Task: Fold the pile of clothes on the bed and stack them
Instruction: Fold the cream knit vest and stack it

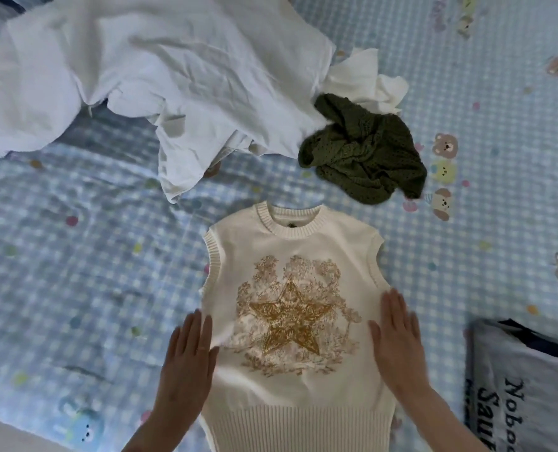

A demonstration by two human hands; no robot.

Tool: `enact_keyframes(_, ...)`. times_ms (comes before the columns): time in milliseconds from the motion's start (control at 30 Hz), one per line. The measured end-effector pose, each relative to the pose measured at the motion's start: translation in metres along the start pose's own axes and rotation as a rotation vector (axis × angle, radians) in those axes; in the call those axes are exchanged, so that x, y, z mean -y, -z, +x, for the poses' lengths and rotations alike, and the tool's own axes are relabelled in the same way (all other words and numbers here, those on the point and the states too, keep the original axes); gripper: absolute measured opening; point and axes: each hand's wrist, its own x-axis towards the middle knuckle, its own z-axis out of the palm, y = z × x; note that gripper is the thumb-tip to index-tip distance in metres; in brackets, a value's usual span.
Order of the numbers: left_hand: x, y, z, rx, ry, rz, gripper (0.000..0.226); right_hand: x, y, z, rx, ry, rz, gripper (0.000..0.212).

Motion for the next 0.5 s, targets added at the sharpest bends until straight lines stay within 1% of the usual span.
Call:
enact_keyframes(33, -0.007, 0.003, 0.027, -0.031, -0.04, -0.01, 0.057, 0.01, 0.005, 0.017, -0.022, 0.086, 0.005, 0.066)
enact_keyframes(67, -0.014, 0.008, 0.054, -0.034, -0.091, -0.01, 0.056, 0.02, 0.009, 0.034, -0.018, 0.174, 0.001, 0.059)
enact_keyframes(100, -0.019, 0.009, 0.079, -0.023, -0.15, 0.008, 0.057, 0.028, 0.012, 0.049, -0.001, 0.258, -0.021, 0.057)
enact_keyframes(167, -0.015, 0.008, 0.116, 0.059, -0.257, 0.092, 0.062, 0.025, 0.011, 0.072, 0.04, 0.379, -0.136, 0.056)
enact_keyframes(200, -0.008, 0.007, 0.132, 0.107, -0.28, 0.145, 0.062, 0.012, 0.01, 0.083, 0.052, 0.373, -0.201, 0.056)
enact_keyframes(233, 0.001, 0.006, 0.145, 0.128, -0.27, 0.187, 0.06, -0.001, 0.011, 0.095, 0.081, 0.302, -0.234, 0.057)
enact_keyframes(267, 0.009, 0.006, 0.157, 0.111, -0.235, 0.208, 0.057, -0.014, 0.015, 0.105, 0.092, 0.183, -0.226, 0.057)
enact_keyframes(300, 0.015, 0.007, 0.169, 0.085, -0.186, 0.201, 0.055, -0.024, 0.021, 0.115, 0.057, 0.066, -0.196, 0.056)
enact_keyframes(333, 0.016, 0.009, 0.181, 0.064, -0.144, 0.186, 0.052, -0.029, 0.027, 0.124, -0.003, -0.008, -0.171, 0.055)
enact_keyframes(367, 0.013, 0.01, 0.196, 0.027, -0.135, 0.173, 0.049, -0.03, 0.032, 0.135, -0.037, -0.023, -0.152, 0.053)
enact_keyframes(400, 0.008, 0.011, 0.211, -0.009, -0.146, 0.153, 0.047, -0.024, 0.035, 0.145, -0.032, 0.014, -0.122, 0.052)
enact_keyframes(433, 0.001, 0.011, 0.226, -0.037, -0.155, 0.112, 0.048, -0.014, 0.036, 0.156, -0.015, 0.093, -0.077, 0.052)
enact_keyframes(500, -0.011, 0.015, 0.25, 0.006, -0.14, 0.023, 0.054, 0.012, 0.037, 0.174, 0.03, 0.232, 0.023, 0.053)
